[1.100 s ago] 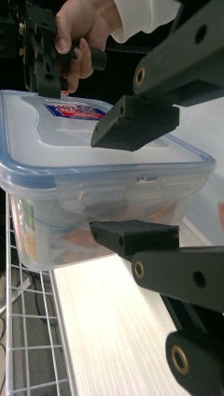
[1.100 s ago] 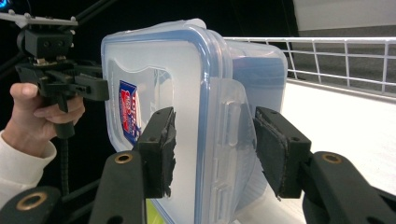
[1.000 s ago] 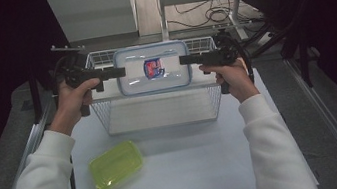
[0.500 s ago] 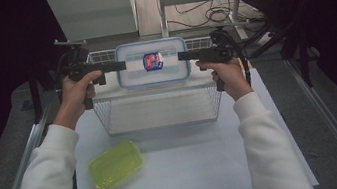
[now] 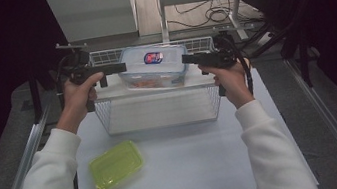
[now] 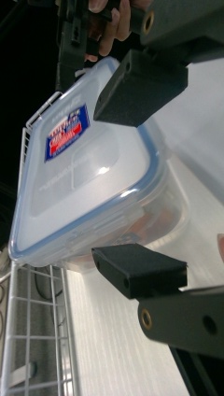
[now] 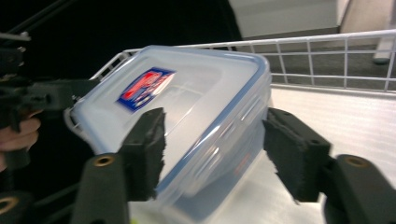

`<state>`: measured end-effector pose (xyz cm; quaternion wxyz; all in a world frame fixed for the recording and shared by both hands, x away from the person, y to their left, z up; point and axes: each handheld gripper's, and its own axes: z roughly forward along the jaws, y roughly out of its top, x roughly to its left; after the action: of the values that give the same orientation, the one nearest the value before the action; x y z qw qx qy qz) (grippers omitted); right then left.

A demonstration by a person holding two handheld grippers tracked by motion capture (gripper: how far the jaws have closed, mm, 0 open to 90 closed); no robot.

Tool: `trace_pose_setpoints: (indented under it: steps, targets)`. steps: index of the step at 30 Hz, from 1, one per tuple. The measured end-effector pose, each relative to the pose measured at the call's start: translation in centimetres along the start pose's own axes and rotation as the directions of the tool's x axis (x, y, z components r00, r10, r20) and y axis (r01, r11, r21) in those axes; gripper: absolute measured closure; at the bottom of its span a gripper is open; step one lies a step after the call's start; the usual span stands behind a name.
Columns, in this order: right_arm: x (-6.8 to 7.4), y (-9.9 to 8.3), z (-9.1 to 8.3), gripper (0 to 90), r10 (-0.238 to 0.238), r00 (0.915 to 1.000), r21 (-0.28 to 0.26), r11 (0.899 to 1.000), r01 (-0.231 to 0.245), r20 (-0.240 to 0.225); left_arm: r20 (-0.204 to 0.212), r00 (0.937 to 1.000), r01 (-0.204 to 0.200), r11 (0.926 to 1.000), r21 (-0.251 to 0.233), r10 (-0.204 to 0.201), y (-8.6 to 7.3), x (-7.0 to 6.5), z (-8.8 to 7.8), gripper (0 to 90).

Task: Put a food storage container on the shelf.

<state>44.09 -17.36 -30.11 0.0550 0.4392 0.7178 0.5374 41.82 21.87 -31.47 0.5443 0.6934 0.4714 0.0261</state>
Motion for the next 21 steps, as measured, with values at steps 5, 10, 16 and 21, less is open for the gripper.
trace_pose_setpoints:
  steps: [5,10,16,21]
  targets:
    - [0.5,-1.0,-1.7,71.8,-0.054,0.9980,0.008,0.998,0.054,-0.034,0.019,0.9990,-0.040,0.9992,-0.007,0.040,-1.5,-1.1,-1.5,27.3]
    - [1.6,-3.0,-2.2,86.9,-0.136,0.9859,0.035,0.990,0.140,-0.098,0.021,0.9974,-0.068,0.9976,-0.008,0.068,-3.6,-2.0,-2.6,26.5]
    - [3.3,-5.4,0.1,89.2,-0.220,0.9693,0.127,0.964,0.233,-0.111,0.001,0.9924,-0.123,0.9923,-0.009,0.123,-6.8,-3.0,-2.9,26.9]
    - [3.7,-5.9,1.6,89.3,-0.243,0.9653,0.137,0.957,0.255,-0.095,0.013,0.9892,-0.146,0.9893,-0.008,0.146,-8.2,-3.6,-3.0,27.0]
